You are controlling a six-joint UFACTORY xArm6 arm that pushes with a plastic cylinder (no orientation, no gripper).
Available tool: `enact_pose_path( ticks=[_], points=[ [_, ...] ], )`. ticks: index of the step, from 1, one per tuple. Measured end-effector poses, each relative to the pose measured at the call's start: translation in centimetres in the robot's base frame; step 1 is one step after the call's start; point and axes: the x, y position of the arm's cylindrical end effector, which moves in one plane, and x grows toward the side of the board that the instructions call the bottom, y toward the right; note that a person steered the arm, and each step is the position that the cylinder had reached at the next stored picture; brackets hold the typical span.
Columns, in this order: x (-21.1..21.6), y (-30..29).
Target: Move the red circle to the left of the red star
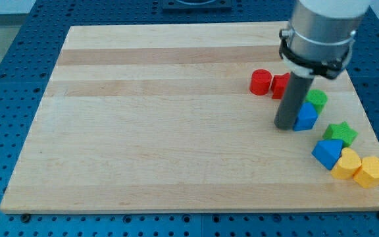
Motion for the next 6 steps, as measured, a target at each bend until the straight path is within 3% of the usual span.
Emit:
enact_pose_path(
  ticks=[2,5,6],
  points=[
    [-7.3,-0.7],
    [-6.2,-1.2],
    [-3.0,-2.7]
  ],
)
